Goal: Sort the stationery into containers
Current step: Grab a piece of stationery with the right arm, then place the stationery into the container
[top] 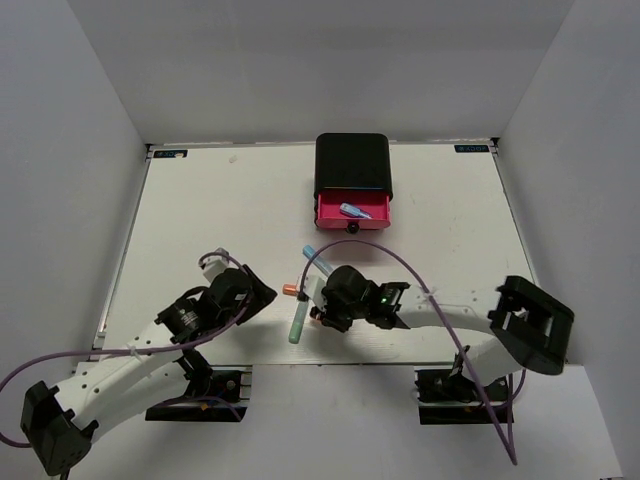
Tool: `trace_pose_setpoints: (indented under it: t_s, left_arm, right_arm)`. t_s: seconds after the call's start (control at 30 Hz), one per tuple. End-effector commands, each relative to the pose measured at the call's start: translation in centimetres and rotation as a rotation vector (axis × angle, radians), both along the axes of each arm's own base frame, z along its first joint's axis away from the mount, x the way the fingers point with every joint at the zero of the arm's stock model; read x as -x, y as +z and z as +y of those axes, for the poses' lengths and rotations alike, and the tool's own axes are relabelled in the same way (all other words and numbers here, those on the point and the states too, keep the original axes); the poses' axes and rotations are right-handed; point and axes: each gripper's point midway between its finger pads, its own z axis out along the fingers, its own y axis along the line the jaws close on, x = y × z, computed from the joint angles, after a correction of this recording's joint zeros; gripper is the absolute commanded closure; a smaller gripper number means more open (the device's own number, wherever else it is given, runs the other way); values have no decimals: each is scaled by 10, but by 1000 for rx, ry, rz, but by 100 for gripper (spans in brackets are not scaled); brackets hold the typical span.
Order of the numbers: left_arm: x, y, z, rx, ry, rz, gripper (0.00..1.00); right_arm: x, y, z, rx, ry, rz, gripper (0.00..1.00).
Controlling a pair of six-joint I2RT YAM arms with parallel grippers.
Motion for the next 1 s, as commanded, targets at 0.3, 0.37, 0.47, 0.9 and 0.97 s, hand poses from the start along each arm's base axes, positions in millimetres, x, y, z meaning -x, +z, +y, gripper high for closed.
trace_pose_setpoints:
  t_s: [0.3,0.37,0.47,0.9,0.97]
  left_arm:
    - [-13,3,-23,42,-43,-29,31]
    - [-15,4,-27,40,-57,-28,31]
    - [-21,11,-34,46,-81,-52,31]
    - [-39,35,-66,77,-195,-148,31]
    - [-43,39,-69,73,-209,-171,31]
  right_arm:
    - [-86,205,-4,-390,-26,-631,100]
    - [-103,225,-12,-407,-77,-695,100]
    - [-131,247,-26,-416,-146,-801,100]
    - [-211,262,-61,-382,-275,-774,99]
    - [-215,251,-59,-368,-263,-720,97]
